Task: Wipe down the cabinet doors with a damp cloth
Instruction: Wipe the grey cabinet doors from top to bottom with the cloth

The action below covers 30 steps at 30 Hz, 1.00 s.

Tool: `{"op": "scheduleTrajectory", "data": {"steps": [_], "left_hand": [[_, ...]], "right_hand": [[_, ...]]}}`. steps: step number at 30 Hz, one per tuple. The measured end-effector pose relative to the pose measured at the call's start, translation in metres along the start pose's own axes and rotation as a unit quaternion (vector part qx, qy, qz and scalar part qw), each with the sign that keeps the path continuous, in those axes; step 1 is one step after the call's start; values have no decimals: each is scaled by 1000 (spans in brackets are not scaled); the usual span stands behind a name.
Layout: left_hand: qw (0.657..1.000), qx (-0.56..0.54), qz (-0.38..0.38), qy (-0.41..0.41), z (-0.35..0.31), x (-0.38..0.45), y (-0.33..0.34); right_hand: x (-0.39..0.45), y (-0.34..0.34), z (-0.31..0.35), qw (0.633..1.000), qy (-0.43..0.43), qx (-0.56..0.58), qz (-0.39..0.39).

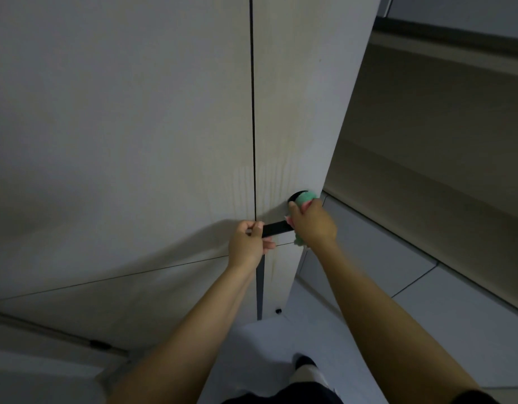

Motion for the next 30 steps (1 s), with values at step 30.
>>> {"op": "scheduleTrajectory", "data": {"steps": [30], "left_hand": [[1000,-2,5,-3,4,-7,-4]], "right_hand": [[-6,-9,8,995,-30,-51,80]]}}
Point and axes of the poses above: each hand's wrist, its own x-axis towards the middle knuckle, its own y-axis out of the palm, z = x × y, the point moved 8 cm from there along x, towards the middle knuckle, and after that the axes turned 12 degrees about -z, right-handed, at the moved point
